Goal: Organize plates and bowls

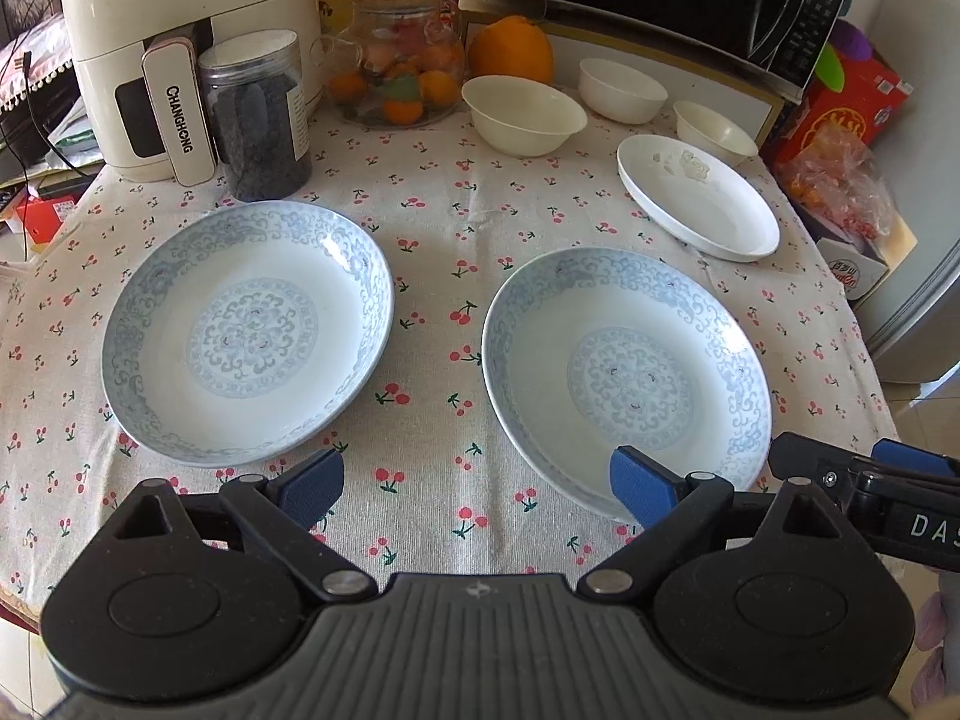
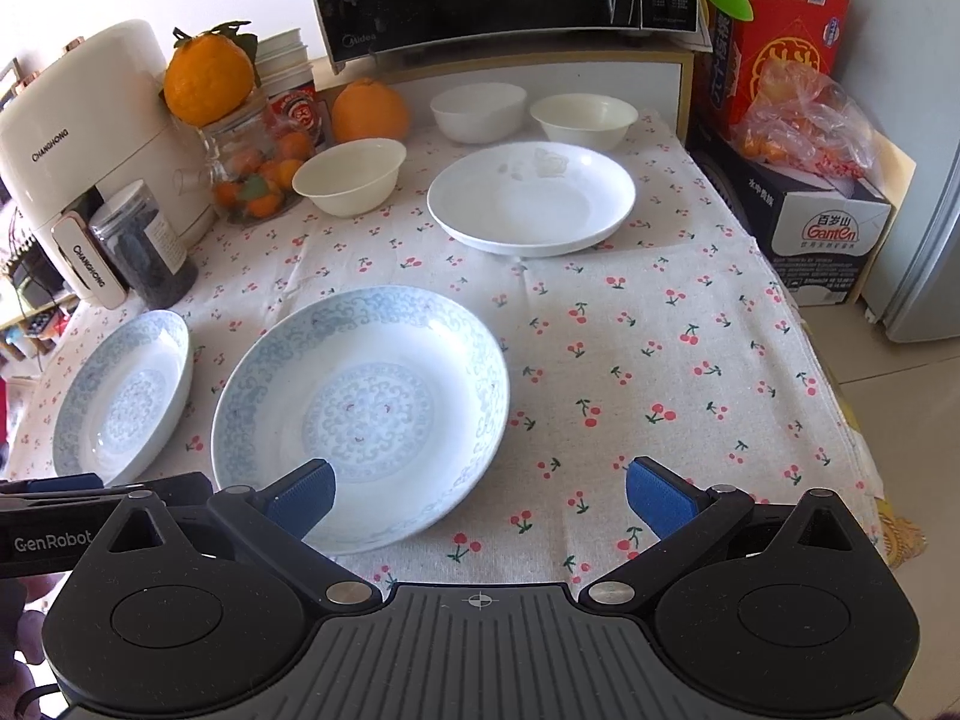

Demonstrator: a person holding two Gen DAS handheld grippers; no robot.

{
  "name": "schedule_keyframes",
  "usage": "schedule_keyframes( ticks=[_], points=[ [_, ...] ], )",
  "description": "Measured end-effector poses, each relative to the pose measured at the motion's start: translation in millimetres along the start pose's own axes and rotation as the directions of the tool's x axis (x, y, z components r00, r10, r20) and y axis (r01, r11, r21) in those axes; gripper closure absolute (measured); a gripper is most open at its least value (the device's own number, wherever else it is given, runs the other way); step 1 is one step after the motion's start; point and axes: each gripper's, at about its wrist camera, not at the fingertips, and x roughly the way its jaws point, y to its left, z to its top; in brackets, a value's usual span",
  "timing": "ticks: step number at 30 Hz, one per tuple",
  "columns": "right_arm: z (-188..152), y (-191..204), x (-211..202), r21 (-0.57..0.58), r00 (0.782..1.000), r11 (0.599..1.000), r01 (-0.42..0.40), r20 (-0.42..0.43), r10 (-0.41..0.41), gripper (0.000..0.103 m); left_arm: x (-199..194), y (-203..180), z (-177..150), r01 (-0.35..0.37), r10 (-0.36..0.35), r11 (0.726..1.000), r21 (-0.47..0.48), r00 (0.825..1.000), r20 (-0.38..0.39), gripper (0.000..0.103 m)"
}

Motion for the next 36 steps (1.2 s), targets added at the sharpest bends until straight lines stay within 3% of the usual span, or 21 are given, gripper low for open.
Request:
schedule_keyframes(
  ticks=[6, 10, 18, 26, 29, 36],
  points=[
    [9.1, -22.5, 8.8, 0.112, 0.990, 0.984, -0.136, -0.024, 0.140, 0.000, 10.0, 13.6, 3.6, 0.109, -0.109, 0.992, -0.056, 0.994, 0.003, 0.015],
    [11.8, -44.7, 18.2, 0.243, 0.965, 0.937, -0.249, -0.016, 0.261, 0.000, 21.6, 23.9, 5.9, 0.181, -0.186, 0.976, -0.123, 0.982, -0.026, 0.031],
    [11.3, -64.1, 39.3, 0.362, 0.938, 0.873, -0.325, 0.006, 0.346, 0.011, 35.6, 35.4, 6.8, 0.288, -0.298, 0.934, -0.212, 0.955, -0.014, 0.056],
    [3.9, -65.3, 58.8, 0.392, 0.943, 0.872, -0.292, -0.032, 0.330, 0.056, 46.2, 37.4, 10.6, 0.243, -0.255, 0.947, -0.209, 0.966, -0.030, 0.078],
    [3.2, -65.0, 62.3, 0.386, 0.948, 0.880, -0.277, -0.040, 0.316, 0.064, 49.4, 36.8, 11.1, 0.222, -0.234, 0.955, -0.197, 0.971, -0.037, 0.085],
    [-0.1, -64.3, 71.9, 0.390, 0.956, 0.887, -0.249, -0.048, 0.290, 0.089, 51.3, 33.1, 12.8, 0.220, -0.230, 0.960, -0.176, 0.973, -0.036, 0.091]
  ],
)
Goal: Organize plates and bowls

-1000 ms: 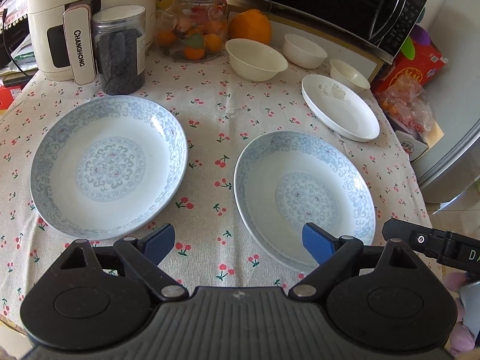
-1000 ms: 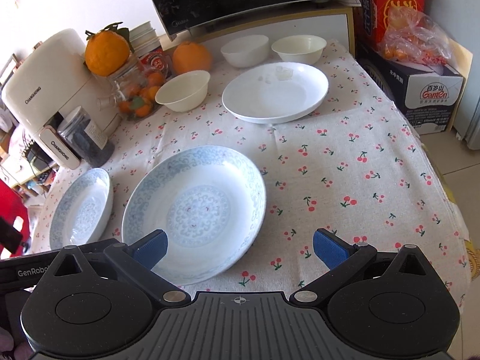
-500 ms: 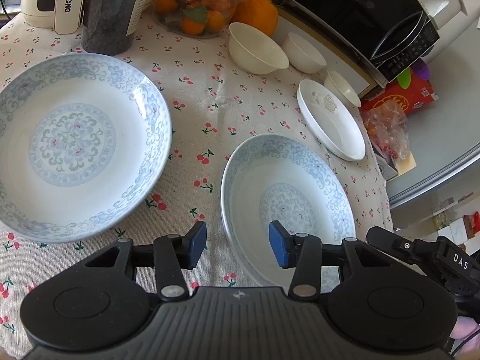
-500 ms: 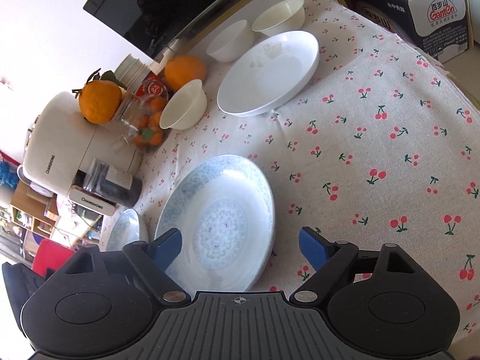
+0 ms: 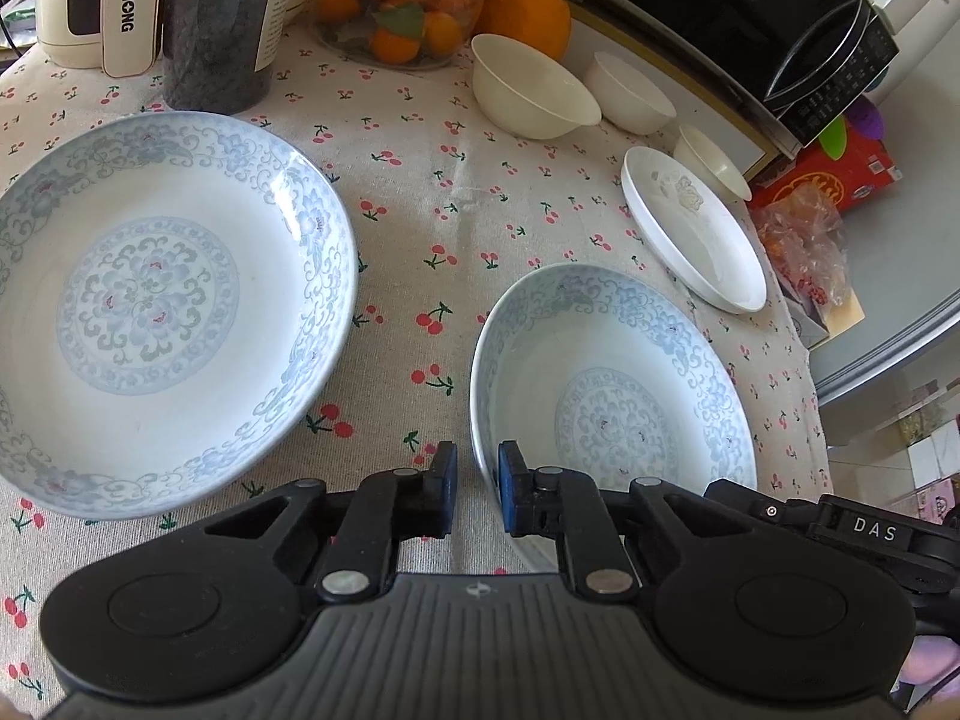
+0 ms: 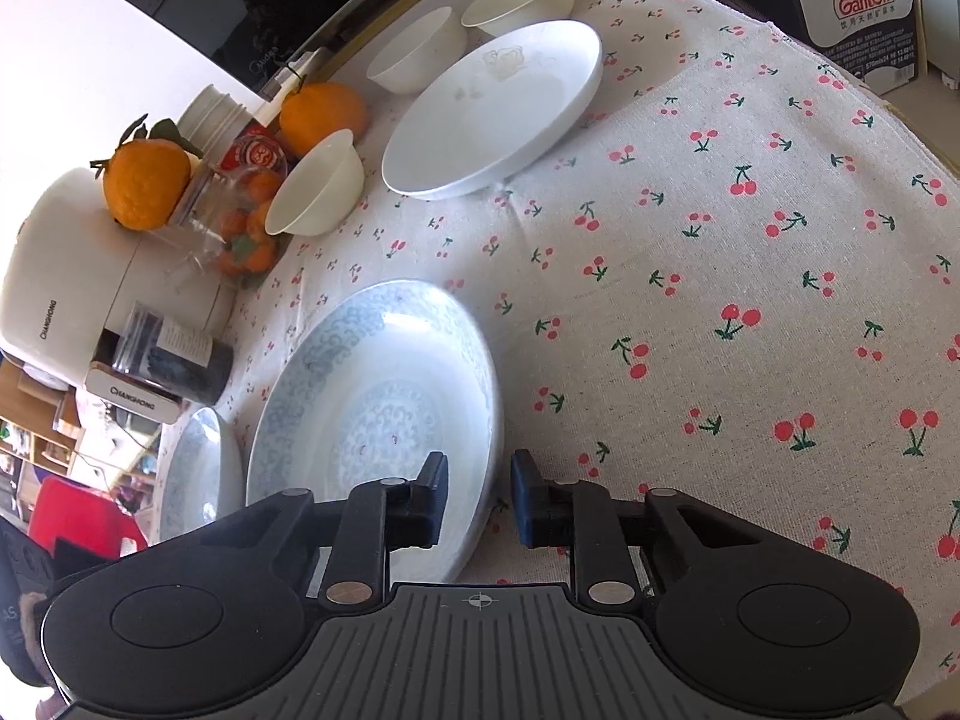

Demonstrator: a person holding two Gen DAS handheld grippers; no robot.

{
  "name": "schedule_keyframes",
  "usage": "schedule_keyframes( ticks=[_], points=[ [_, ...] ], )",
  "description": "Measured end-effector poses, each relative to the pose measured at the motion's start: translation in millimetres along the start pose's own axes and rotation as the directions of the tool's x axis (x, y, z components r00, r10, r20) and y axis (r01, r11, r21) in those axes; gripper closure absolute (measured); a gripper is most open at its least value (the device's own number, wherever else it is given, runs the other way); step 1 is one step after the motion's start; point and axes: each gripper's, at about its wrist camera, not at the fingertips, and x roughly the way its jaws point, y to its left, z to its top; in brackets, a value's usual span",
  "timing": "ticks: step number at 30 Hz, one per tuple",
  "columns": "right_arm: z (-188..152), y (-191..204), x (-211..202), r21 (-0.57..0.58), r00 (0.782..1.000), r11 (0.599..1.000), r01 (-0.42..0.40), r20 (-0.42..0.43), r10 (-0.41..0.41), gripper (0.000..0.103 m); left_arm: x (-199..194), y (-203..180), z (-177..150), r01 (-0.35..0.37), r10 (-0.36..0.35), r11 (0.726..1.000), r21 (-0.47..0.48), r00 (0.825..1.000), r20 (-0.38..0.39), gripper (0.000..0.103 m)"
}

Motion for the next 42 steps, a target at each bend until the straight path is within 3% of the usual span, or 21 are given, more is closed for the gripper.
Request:
schedule_keyframes(
  ticks=[2, 8, 19, 31, 42],
  points=[
    [0.2, 0.0, 1.3, 0.000, 1.000, 1.000, 0.005, 0.008, -0.005, 0.094, 0.4, -3.3, -0.2, -0.001, 0.001, 1.000, 0.013, 1.000, 0.006, 0.095],
    [-1.3, 12.2, 3.1, -0.062, 0.998, 0.997, 0.041, 0.049, -0.038, 0.093, -0.5, -12.4, 0.5, -0.048, 0.044, 0.995, 0.090, 0.998, 0.045, 0.096],
    [11.1, 35.8, 21.9, -0.060, 0.995, 0.997, 0.043, 0.087, -0.038, 0.093, -2.6, -7.9, 20.9, -0.106, 0.093, 0.991, 0.088, 0.986, 0.136, 0.096],
    [12.3, 44.8, 39.4, -0.054, 0.992, 0.995, 0.089, 0.098, -0.083, 0.093, 9.7, -4.0, 25.4, -0.160, 0.147, 0.984, 0.082, 0.978, 0.146, 0.095],
    [14.1, 44.6, 38.5, -0.050, 0.993, 0.995, 0.088, 0.081, -0.083, 0.093, 10.9, -4.4, 26.9, -0.167, 0.154, 0.982, 0.089, 0.979, 0.132, 0.094]
  ],
)
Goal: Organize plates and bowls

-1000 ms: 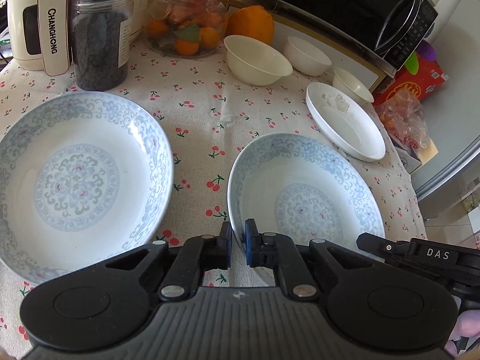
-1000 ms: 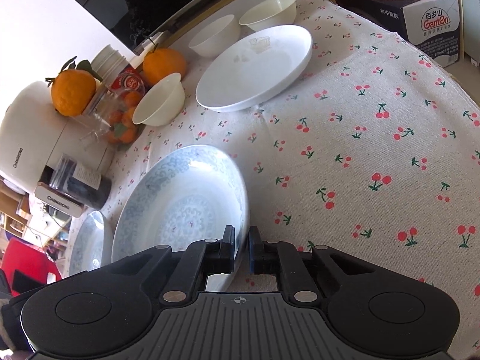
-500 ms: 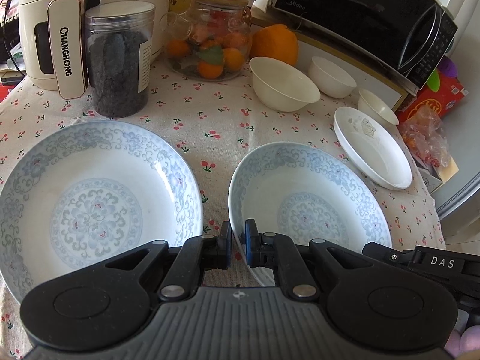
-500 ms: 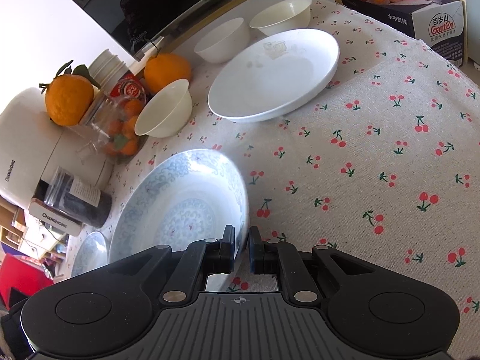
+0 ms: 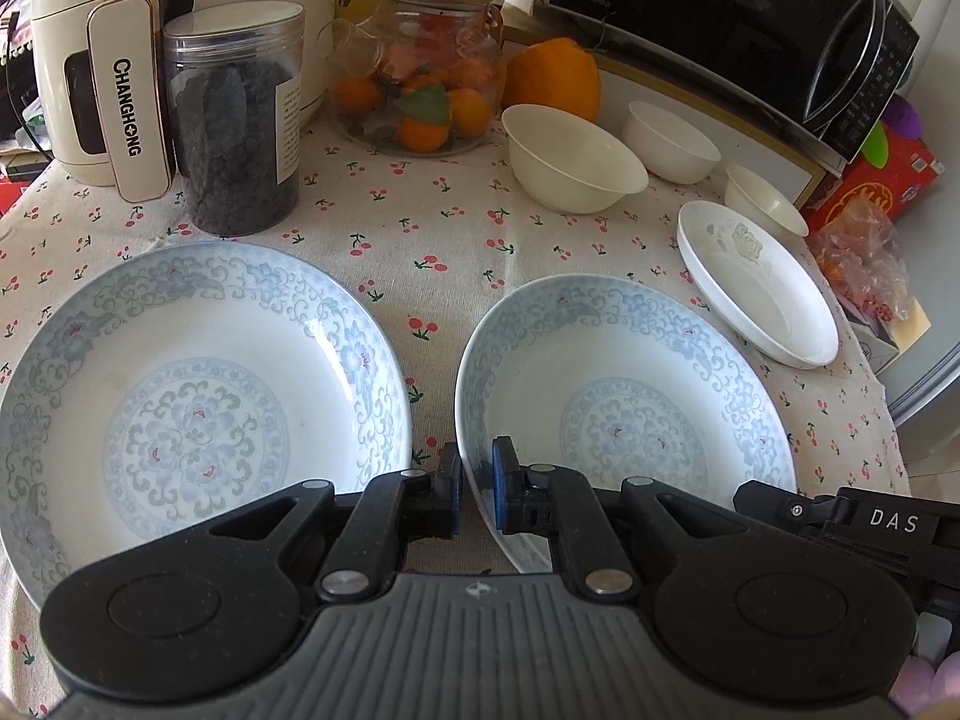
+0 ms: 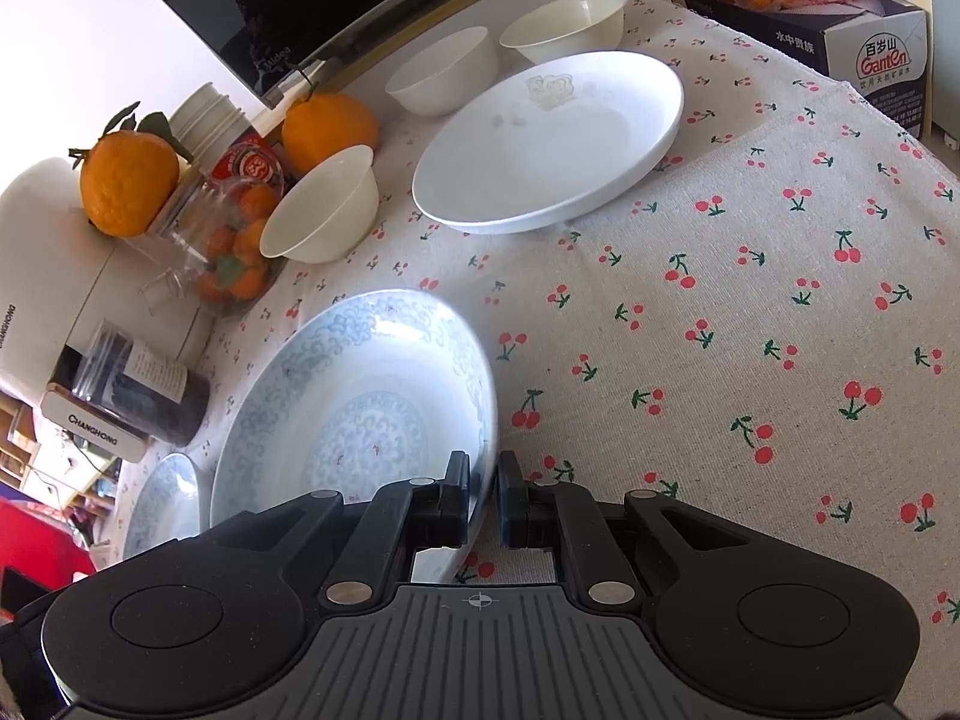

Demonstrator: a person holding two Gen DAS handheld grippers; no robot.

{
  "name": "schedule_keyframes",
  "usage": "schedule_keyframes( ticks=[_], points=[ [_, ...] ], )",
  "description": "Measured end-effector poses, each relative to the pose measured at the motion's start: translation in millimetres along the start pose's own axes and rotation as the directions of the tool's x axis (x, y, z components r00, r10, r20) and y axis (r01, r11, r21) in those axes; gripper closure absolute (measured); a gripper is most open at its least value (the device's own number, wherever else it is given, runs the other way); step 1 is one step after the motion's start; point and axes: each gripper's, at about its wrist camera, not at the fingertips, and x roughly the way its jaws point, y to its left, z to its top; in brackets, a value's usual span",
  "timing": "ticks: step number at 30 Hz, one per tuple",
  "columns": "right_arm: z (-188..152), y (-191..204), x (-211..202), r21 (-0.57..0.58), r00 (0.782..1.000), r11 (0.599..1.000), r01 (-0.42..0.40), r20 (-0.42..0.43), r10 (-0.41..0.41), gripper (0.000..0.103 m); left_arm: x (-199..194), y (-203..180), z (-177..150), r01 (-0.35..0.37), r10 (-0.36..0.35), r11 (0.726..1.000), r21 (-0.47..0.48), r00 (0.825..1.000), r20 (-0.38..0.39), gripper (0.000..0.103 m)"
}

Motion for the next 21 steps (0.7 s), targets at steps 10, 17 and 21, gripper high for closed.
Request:
schedule_keyframes(
  ticks=[10, 17, 21],
  points=[
    [4.5, 7.7, -10.1, -0.012, 1.000, 1.000, 0.022, 0.002, -0.022, 0.085, -4.9, -7.6, 0.8, -0.011, 0.011, 1.000, 0.009, 1.000, 0.001, 0.078],
    [7.5, 18.8, -31.4, -0.027, 0.999, 1.000, -0.001, 0.050, 0.003, 0.033, -15.7, -13.9, 0.2, 0.002, -0.002, 1.000, -0.010, 1.000, 0.020, 0.045],
    [10.6, 24.2, -42.8, -0.026, 0.998, 1.000, -0.017, 0.059, 0.018, 0.026, -26.8, -20.5, 0.6, 0.007, -0.007, 1.000, 0.008, 0.999, 0.049, 0.025]
  ],
)
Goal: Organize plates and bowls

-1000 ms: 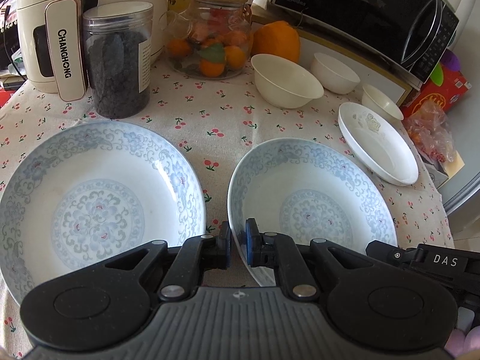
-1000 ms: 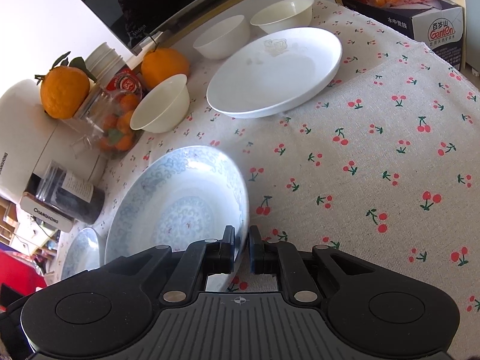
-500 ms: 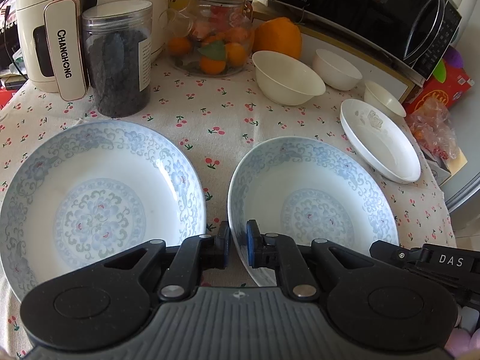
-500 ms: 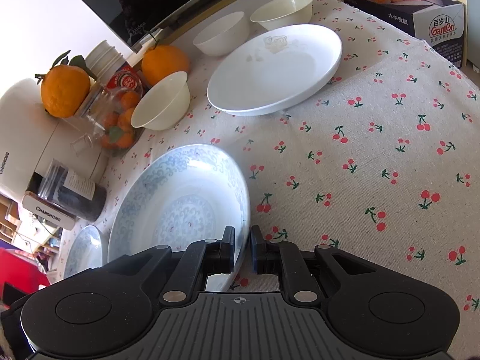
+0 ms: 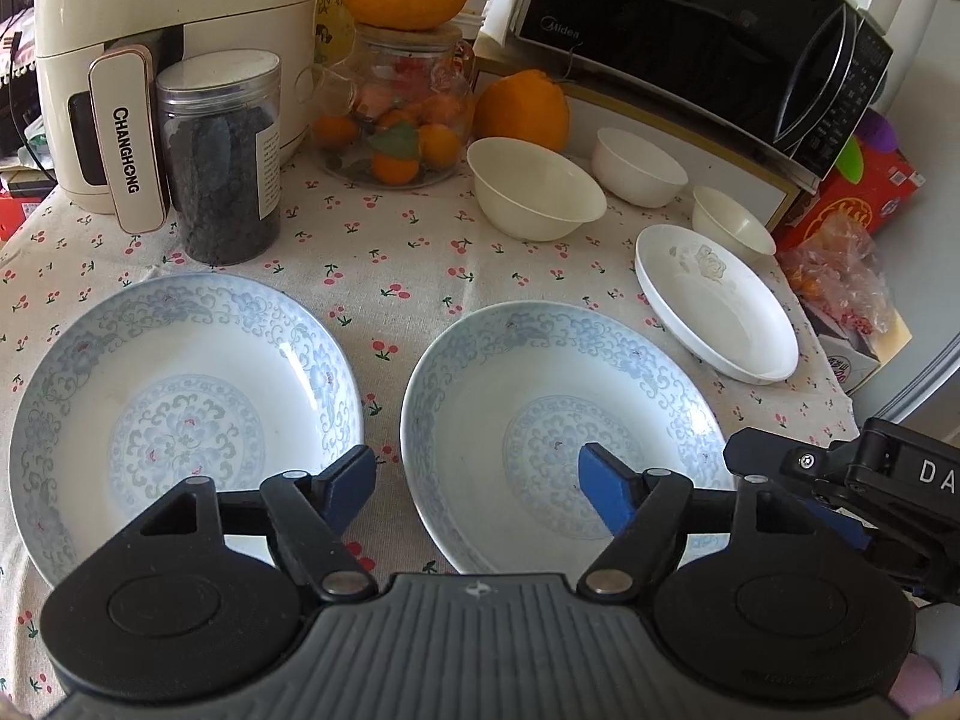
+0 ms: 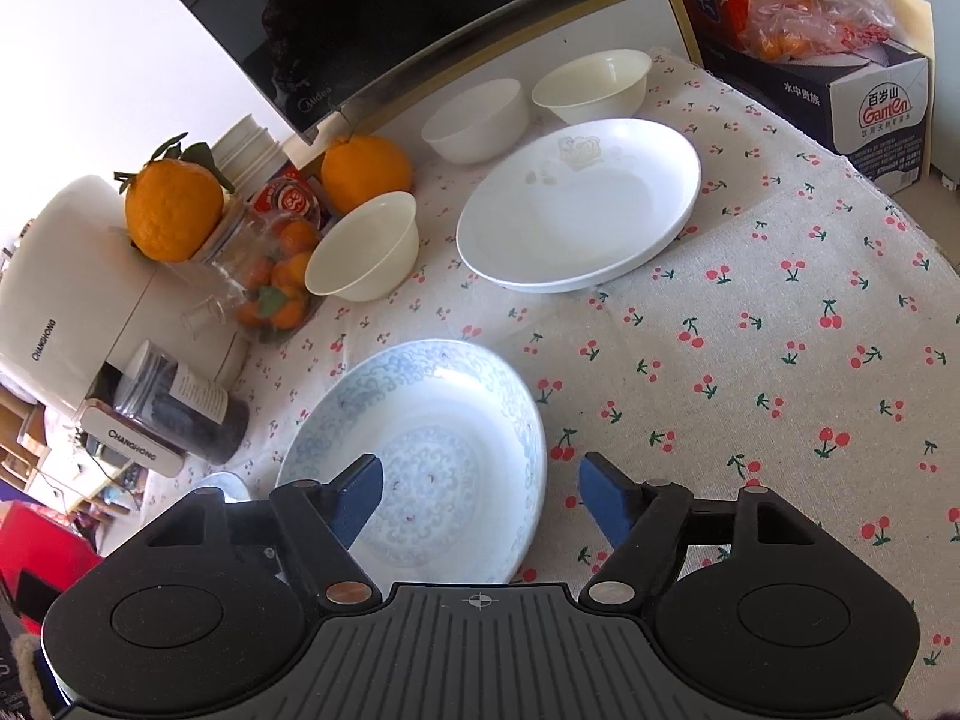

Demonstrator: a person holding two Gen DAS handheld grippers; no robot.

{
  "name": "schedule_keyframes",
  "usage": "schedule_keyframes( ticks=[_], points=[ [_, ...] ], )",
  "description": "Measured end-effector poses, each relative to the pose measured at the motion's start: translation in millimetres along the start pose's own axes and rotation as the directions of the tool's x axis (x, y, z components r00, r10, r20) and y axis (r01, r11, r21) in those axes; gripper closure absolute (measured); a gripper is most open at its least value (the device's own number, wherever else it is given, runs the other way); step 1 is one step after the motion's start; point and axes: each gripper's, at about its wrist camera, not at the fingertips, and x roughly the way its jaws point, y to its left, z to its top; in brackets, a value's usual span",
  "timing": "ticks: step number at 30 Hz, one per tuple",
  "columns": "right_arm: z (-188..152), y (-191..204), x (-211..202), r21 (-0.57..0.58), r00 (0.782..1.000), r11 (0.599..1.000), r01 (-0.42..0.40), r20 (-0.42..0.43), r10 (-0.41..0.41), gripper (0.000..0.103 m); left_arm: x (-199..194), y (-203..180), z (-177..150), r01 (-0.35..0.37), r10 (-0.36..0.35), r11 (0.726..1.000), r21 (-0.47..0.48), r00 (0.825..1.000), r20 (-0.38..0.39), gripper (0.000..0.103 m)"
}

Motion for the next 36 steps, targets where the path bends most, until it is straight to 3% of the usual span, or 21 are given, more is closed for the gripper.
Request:
schedule_keyframes(
  ticks=[2, 10, 22, 26, 36],
  points=[
    [0.9, 2.2, -5.4, 0.005, 1.000, 1.000, -0.006, 0.008, 0.006, 0.021, -4.6, -2.5, 1.0, -0.018, 0.018, 1.000, 0.016, 1.000, 0.010, 0.013],
    [-1.2, 11.7, -16.9, 0.011, 1.000, 1.000, -0.022, -0.018, 0.022, 0.016, -23.1, 6.5, 8.9, -0.059, 0.060, 0.997, 0.056, 0.998, -0.012, 0.003],
    [-33.0, 56.8, -8.7, -0.092, 0.990, 0.994, -0.056, -0.136, 0.043, 0.016, -39.3, 72.3, 30.8, -0.206, 0.210, 0.975, 0.086, 0.977, -0.041, 0.001],
    [-51.3, 75.7, -0.3, -0.151, 0.985, 0.986, -0.077, -0.163, 0.052, 0.016, -35.3, 101.2, 27.1, -0.247, 0.247, 0.967, 0.060, 0.969, -0.008, 0.001],
    [-110.3, 113.2, 27.9, -0.219, 0.966, 0.954, -0.205, -0.204, 0.160, 0.016, -22.8, 168.5, 21.3, -0.115, 0.118, 0.991, -0.064, 0.992, 0.035, 0.005]
  ],
)
